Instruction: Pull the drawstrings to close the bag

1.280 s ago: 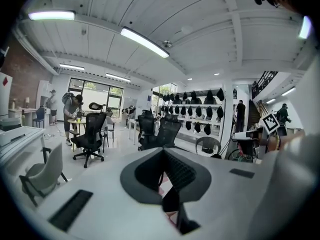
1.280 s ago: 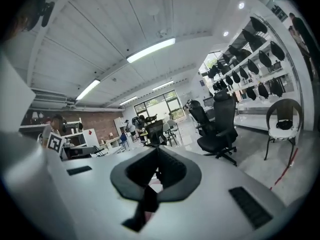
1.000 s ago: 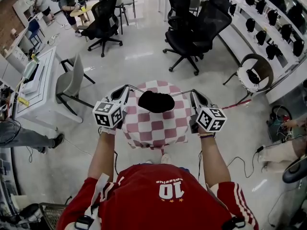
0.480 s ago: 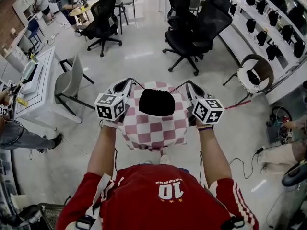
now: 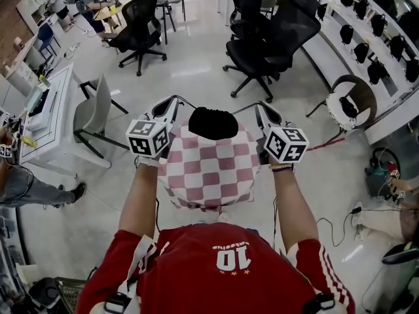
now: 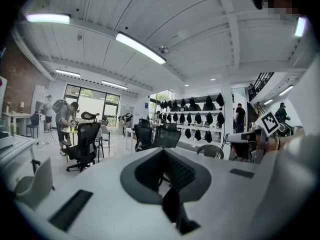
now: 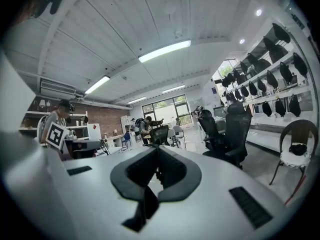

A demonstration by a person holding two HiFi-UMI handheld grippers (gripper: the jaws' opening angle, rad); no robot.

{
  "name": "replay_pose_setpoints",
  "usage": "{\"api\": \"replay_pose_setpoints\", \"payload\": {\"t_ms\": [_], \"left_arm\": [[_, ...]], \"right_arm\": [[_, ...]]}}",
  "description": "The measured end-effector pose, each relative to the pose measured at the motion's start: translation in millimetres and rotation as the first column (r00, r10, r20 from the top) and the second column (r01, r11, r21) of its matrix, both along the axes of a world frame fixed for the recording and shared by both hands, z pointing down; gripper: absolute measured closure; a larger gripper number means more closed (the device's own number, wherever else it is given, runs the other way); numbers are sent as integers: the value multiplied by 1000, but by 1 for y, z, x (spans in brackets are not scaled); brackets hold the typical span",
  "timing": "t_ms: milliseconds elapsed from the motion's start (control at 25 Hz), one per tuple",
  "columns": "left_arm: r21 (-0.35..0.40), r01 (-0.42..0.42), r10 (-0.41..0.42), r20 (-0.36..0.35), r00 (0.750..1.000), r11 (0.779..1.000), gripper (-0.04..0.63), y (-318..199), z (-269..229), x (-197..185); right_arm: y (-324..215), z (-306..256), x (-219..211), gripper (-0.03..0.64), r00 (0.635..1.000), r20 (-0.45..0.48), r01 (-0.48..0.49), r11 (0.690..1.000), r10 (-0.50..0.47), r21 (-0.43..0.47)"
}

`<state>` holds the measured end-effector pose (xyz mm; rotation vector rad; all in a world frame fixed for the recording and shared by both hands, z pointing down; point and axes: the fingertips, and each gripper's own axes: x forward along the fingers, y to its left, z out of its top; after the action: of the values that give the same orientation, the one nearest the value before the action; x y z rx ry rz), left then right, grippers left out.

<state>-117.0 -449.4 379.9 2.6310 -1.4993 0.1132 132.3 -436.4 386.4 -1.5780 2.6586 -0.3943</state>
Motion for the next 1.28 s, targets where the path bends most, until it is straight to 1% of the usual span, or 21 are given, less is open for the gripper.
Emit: {"api": "replay_pose_setpoints", "payload": {"t_ms": [120, 280, 440, 680, 880, 1040, 1280], "left_arm": [[-14, 1, -1, 17, 1000, 1000, 588, -5, 12, -3], [-74, -12, 15, 42, 999, 997, 588, 1, 50, -5], [-136, -17, 23, 42, 999, 991, 588, 15, 86, -12], [-207, -28, 41, 59, 997, 978, 588, 47, 125, -22], [-271, -34, 57, 77, 995, 962, 586, 78, 158, -35], [-323, -39, 72, 89, 993, 946, 586, 103, 183, -44], [-394, -57, 93, 72, 993, 917, 586, 143, 217, -55]], "right_arm": [[-5, 11, -1, 603, 1000, -11, 12, 1000, -12, -17], [1, 48, -1, 603, 999, -37, 21, 997, -24, -79], [16, 83, -5, 603, 998, -50, 28, 989, -35, -145], [46, 119, -7, 603, 995, -89, 21, 977, -41, -212], [80, 151, -15, 601, 994, -96, 19, 964, -46, -265], [104, 174, -18, 601, 994, -108, -4, 951, -30, -309], [142, 206, -23, 601, 993, -121, -41, 927, -5, -372]]}}
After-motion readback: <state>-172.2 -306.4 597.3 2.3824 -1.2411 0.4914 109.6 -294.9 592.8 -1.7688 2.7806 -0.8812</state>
